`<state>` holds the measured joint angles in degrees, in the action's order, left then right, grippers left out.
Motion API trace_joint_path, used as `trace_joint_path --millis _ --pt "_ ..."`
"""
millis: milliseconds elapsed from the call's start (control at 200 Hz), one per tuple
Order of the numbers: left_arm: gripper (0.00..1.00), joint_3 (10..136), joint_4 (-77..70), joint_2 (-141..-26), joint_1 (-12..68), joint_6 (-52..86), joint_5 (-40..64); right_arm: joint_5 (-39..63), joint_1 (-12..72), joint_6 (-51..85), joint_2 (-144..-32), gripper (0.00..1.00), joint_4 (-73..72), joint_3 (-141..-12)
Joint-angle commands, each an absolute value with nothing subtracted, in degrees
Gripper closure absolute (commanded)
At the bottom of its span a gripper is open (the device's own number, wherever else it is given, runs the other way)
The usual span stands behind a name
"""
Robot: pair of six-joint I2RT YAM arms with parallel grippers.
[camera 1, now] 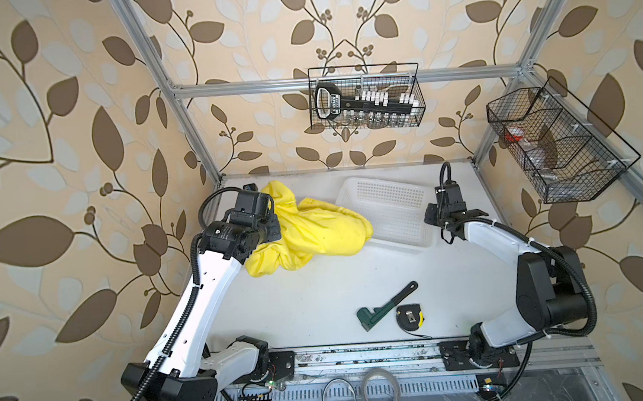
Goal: Fold and stack the trousers
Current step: Move the basket to the top-center of the table.
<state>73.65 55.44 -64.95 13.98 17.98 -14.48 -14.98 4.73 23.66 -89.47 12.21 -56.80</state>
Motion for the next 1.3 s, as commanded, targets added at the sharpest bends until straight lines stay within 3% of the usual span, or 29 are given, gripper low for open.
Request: trace_joint_path --millis 0,110,375,680,1170,1295 --pt "1.0 73.34 58.9 -60.43 12.62 19.39 -26.85 -17.44 1.55 18.3 -93.17 0.87 11.48 -61.88" --pt "1.0 72.26 59.17 -58.63 11.95 19.11 -25.36 -15.39 -0.17 16.68 -96.13 0.87 9.08 -64.46" --pt "1.0 64.7 47.79 -62.74 12.66 22.54 6.67 -15.81 -0.13 11.77 -105.56 0.85 5.0 -73.96" --pt "1.0 59.13 32.04 -71.79 26.64 32.09 12.4 -14.14 -1.46 7.57 -117.14 0.79 3.43 -85.88" --pt "1.0 70.85 23.62 -93.29 37.8 34.64 17.34 -6.83 -3.26 7.14 -124.65 0.79 4.75 -98.0" --pt "1.0 74.86 22.09 -98.38 38.99 35.24 20.34 -5.94 -3.23 7.29 -123.0 0.66 5.26 -99.09"
